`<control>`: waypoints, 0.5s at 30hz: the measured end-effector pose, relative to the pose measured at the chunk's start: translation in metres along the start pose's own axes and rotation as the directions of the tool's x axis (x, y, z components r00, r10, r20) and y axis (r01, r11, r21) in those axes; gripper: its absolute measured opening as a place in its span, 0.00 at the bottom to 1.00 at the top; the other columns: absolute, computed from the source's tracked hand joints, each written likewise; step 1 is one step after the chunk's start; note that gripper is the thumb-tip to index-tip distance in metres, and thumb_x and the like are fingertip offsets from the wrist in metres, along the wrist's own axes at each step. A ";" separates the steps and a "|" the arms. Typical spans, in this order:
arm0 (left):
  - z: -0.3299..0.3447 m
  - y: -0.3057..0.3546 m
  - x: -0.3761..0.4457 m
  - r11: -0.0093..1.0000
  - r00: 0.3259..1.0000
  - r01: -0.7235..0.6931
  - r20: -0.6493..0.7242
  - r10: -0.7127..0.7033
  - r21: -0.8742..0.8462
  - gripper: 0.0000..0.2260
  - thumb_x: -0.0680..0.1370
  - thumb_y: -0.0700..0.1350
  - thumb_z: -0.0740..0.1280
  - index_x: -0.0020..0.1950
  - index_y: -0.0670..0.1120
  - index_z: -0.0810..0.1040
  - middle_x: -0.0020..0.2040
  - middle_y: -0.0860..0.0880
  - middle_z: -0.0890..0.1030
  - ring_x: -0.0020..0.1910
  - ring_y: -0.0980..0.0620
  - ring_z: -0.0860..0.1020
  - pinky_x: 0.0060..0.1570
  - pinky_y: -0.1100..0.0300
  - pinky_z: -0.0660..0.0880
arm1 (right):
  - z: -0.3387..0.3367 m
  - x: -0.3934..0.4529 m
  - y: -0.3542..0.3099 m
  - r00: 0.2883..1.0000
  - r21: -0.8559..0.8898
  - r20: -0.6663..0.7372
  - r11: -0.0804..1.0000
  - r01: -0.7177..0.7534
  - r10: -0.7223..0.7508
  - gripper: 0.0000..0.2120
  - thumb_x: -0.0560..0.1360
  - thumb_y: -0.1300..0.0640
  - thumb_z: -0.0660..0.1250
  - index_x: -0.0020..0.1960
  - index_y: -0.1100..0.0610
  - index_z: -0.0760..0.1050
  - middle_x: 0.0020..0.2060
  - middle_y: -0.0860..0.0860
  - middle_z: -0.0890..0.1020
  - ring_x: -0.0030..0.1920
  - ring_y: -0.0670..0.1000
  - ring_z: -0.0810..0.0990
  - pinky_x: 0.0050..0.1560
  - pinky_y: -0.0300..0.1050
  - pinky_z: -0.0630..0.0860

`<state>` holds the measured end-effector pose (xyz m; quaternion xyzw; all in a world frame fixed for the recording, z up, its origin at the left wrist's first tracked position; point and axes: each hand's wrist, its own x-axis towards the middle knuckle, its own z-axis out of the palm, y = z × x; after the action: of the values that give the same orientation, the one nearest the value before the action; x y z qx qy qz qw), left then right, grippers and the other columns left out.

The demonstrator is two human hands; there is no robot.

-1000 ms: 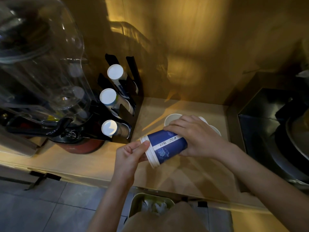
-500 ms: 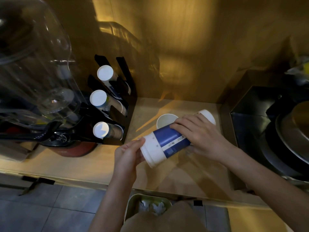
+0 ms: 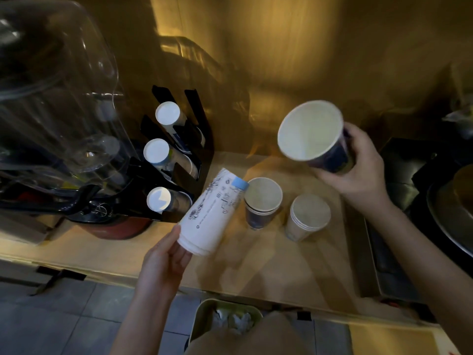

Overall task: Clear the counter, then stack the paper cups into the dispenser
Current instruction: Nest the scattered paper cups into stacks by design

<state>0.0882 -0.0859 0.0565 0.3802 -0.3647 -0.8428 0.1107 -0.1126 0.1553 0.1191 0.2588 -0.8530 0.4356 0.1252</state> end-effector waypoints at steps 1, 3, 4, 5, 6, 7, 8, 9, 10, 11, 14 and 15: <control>-0.001 -0.001 -0.001 0.999 1.000 0.016 -0.005 -0.017 -0.031 0.08 0.78 0.42 0.60 0.47 0.43 0.78 0.34 0.52 0.86 0.34 0.59 0.84 0.30 0.68 0.79 | 0.003 0.003 -0.004 0.997 0.121 -0.038 0.990 -0.066 0.071 0.40 0.60 0.55 0.78 0.68 0.56 0.64 0.64 0.53 0.73 0.64 0.46 0.70 0.63 0.40 0.70; -0.003 -0.002 -0.003 0.997 0.999 0.043 -0.018 -0.044 -0.071 0.08 0.78 0.42 0.60 0.46 0.44 0.78 0.33 0.52 0.86 0.33 0.60 0.83 0.30 0.68 0.79 | 0.015 0.004 -0.014 0.980 0.304 -0.046 0.937 -0.170 0.192 0.41 0.60 0.59 0.79 0.68 0.57 0.63 0.62 0.49 0.73 0.63 0.45 0.71 0.59 0.30 0.70; -0.004 -0.003 -0.003 0.995 0.998 0.051 -0.027 -0.053 -0.082 0.07 0.78 0.42 0.60 0.45 0.45 0.78 0.32 0.53 0.86 0.32 0.60 0.83 0.29 0.68 0.79 | 0.024 0.002 -0.017 0.971 0.360 -0.023 0.908 -0.215 0.239 0.40 0.61 0.61 0.78 0.68 0.58 0.63 0.61 0.48 0.72 0.61 0.44 0.71 0.55 0.24 0.70; -0.006 -0.003 -0.004 0.994 0.998 0.057 -0.036 -0.061 -0.090 0.07 0.78 0.43 0.60 0.45 0.45 0.78 0.31 0.53 0.86 0.32 0.60 0.83 0.29 0.68 0.79 | 0.034 -0.001 -0.019 0.961 0.400 0.012 0.879 -0.258 0.276 0.40 0.62 0.63 0.77 0.68 0.58 0.62 0.60 0.48 0.72 0.60 0.44 0.71 0.52 0.21 0.69; -0.007 -0.004 -0.004 0.993 0.997 0.060 -0.044 -0.065 -0.098 0.07 0.78 0.43 0.61 0.44 0.45 0.78 0.31 0.53 0.86 0.31 0.60 0.83 0.28 0.68 0.78 | 0.045 -0.005 -0.018 0.951 0.424 0.057 0.855 -0.298 0.303 0.40 0.62 0.64 0.77 0.69 0.59 0.62 0.60 0.49 0.72 0.59 0.44 0.72 0.50 0.20 0.70; -0.008 -0.004 -0.004 0.992 0.997 0.061 -0.048 -0.066 -0.108 0.07 0.78 0.43 0.60 0.44 0.45 0.78 0.31 0.53 0.86 0.31 0.60 0.83 0.28 0.69 0.78 | 0.055 -0.010 -0.016 0.941 0.432 0.106 0.838 -0.333 0.320 0.40 0.61 0.63 0.77 0.69 0.58 0.62 0.59 0.48 0.72 0.58 0.44 0.72 0.50 0.22 0.71; -0.009 -0.004 -0.004 0.991 0.997 0.058 -0.050 -0.064 -0.117 0.07 0.78 0.42 0.60 0.44 0.45 0.77 0.31 0.53 0.85 0.30 0.60 0.83 0.27 0.69 0.78 | 0.066 -0.015 -0.011 0.930 0.429 0.152 0.826 -0.367 0.334 0.41 0.61 0.61 0.78 0.69 0.56 0.61 0.59 0.46 0.72 0.59 0.44 0.72 0.53 0.26 0.72; -0.009 -0.003 -0.004 0.991 0.996 0.057 -0.054 -0.065 -0.125 0.08 0.78 0.42 0.60 0.44 0.45 0.77 0.30 0.53 0.85 0.30 0.60 0.83 0.27 0.69 0.77 | 0.075 -0.020 -0.006 0.918 0.424 0.198 0.814 -0.397 0.345 0.42 0.60 0.58 0.79 0.69 0.54 0.61 0.59 0.45 0.72 0.60 0.45 0.73 0.57 0.32 0.73; -0.010 -0.003 -0.004 0.990 0.996 0.058 -0.058 -0.066 -0.129 0.08 0.78 0.42 0.60 0.44 0.45 0.77 0.30 0.53 0.85 0.30 0.60 0.83 0.27 0.69 0.77 | 0.083 -0.025 0.000 0.905 0.412 0.239 0.807 -0.423 0.353 0.42 0.60 0.56 0.79 0.68 0.52 0.61 0.59 0.45 0.73 0.61 0.45 0.73 0.61 0.40 0.73; -0.010 -0.003 -0.004 0.989 0.995 0.061 -0.065 -0.070 -0.132 0.08 0.78 0.42 0.60 0.43 0.45 0.78 0.30 0.53 0.85 0.30 0.60 0.83 0.27 0.69 0.77 | 0.090 -0.029 0.005 0.894 0.397 0.270 0.804 -0.442 0.358 0.41 0.60 0.54 0.79 0.68 0.50 0.62 0.60 0.45 0.73 0.62 0.46 0.73 0.63 0.45 0.73; -0.010 -0.003 -0.004 0.989 0.994 0.056 -0.088 -0.068 -0.140 0.16 0.78 0.42 0.60 0.34 0.45 0.83 0.31 0.52 0.85 0.30 0.60 0.83 0.27 0.68 0.78 | 0.103 -0.037 0.012 0.881 0.348 0.309 0.819 -0.456 0.359 0.38 0.62 0.53 0.78 0.66 0.48 0.61 0.60 0.43 0.71 0.62 0.45 0.70 0.59 0.43 0.70; -0.010 -0.003 -0.004 0.989 0.994 0.052 -0.092 -0.065 -0.140 0.19 0.78 0.42 0.60 0.30 0.45 0.84 0.31 0.52 0.86 0.30 0.60 0.83 0.27 0.68 0.78 | 0.105 -0.038 0.013 0.877 0.339 0.320 0.821 -0.459 0.358 0.38 0.63 0.55 0.77 0.66 0.49 0.61 0.59 0.43 0.71 0.61 0.44 0.69 0.57 0.41 0.69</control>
<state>0.0986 -0.0873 0.0521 0.4224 -0.2885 -0.8495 0.1294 -0.0862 0.0891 0.0317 0.1398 -0.7883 0.5843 -0.1328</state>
